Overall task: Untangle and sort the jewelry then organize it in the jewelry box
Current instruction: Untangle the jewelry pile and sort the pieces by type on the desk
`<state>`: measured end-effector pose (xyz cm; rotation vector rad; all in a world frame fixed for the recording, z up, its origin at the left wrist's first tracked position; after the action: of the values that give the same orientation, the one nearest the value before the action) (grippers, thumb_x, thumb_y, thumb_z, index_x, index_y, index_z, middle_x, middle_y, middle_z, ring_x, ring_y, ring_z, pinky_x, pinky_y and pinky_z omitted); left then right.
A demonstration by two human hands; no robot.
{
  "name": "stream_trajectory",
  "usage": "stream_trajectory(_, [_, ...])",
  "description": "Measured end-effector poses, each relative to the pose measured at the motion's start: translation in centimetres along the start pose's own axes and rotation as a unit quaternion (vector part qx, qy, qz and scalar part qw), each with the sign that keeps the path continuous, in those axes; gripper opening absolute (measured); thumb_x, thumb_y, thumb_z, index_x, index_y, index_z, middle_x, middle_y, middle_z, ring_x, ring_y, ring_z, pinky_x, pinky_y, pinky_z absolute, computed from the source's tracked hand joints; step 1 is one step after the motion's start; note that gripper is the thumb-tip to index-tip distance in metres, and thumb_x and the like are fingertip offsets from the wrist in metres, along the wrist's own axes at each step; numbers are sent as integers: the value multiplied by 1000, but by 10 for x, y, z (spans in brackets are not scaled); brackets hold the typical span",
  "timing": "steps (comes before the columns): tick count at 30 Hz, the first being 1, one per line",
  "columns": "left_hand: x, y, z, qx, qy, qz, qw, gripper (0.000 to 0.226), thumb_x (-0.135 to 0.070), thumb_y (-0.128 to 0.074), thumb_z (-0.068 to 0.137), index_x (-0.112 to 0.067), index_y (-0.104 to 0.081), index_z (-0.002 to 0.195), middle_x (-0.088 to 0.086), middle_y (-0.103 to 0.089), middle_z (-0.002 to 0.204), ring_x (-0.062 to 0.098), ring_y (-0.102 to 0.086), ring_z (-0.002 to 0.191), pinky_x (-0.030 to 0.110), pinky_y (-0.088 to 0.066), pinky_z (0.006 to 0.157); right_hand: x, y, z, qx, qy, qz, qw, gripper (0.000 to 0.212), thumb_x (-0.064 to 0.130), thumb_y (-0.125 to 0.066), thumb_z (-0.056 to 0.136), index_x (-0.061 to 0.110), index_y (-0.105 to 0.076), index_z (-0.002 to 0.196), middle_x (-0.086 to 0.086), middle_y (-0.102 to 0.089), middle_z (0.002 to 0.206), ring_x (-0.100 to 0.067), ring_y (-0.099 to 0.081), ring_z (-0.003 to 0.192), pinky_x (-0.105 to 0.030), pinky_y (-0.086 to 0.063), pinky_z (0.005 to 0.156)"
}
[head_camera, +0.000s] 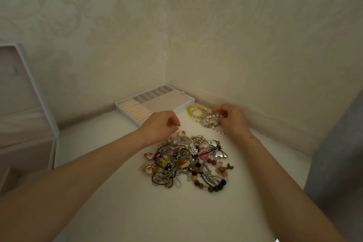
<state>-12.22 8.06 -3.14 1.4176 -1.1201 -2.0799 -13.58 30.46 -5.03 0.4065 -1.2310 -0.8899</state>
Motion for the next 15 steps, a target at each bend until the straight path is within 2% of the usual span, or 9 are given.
stream_trajectory(2, [-1, 2, 0, 14, -3, 8, 1000, 8, -11, -66, 85, -16, -63, 91, 4, -67, 105, 16, -60, 100, 31, -47, 89, 0, 0, 1, -9, 13, -20, 1000, 31, -8, -58, 81, 14, -72, 98, -7, -66, 91, -19, -58, 82, -32, -47, 72])
stream_trajectory(4, [-4, 3, -1, 57, -4, 22, 998, 10, -15, -69, 83, -19, -61, 86, 3, -65, 104, 15, -59, 100, 31, -47, 89, 2, 2, 3, -14, 27, -25, 999, 31, -8, -58, 80, 13, -73, 97, -7, -68, 92, -20, -60, 86, -29, -48, 75])
stream_trajectory(8, [-9, 12, -7, 164, 19, 21, 986, 15, -17, -73, 80, -20, -58, 78, -2, -63, 84, 14, -58, 84, 29, -47, 81, 29, 9, -5, -11, 45, 54, 997, 23, 1, -64, 83, 21, -71, 91, 2, -65, 87, -8, -55, 77, -22, -44, 73])
stream_trajectory(11, [-9, 22, -12, 194, 45, 19, 980, 17, -17, -75, 79, -19, -58, 77, -6, -58, 78, 10, -52, 76, 25, -43, 74, 67, 6, -24, 101, 79, 141, 982, 24, 6, -72, 80, 29, -68, 77, 6, -63, 79, -4, -51, 68, -13, -42, 61])
stream_trajectory(13, [-6, 26, -17, 210, 50, 61, 974, 19, -19, -75, 78, -20, -56, 76, -8, -56, 76, 7, -50, 73, 21, -41, 70, 90, -4, -43, 208, 121, 130, 962, 19, 9, -74, 79, 28, -70, 76, 5, -65, 77, 0, -52, 65, -8, -41, 59])
stream_trajectory(15, [-1, 25, -25, 240, 63, 94, 964, 21, -21, -76, 77, -22, -56, 76, -10, -56, 76, 6, -50, 74, 21, -40, 69, 104, -13, -58, 268, 164, 98, 944, 20, 8, -74, 79, 27, -71, 78, 3, -68, 80, 4, -53, 66, -10, -41, 63])
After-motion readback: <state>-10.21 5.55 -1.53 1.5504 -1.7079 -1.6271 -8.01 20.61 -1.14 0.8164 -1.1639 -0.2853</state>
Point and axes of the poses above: each hand's wrist, its own z-axis towards the middle knuckle, its own y-axis out of the back of the hand, x = y × z, the point moved 5 cm from there along z, towards the middle knuckle
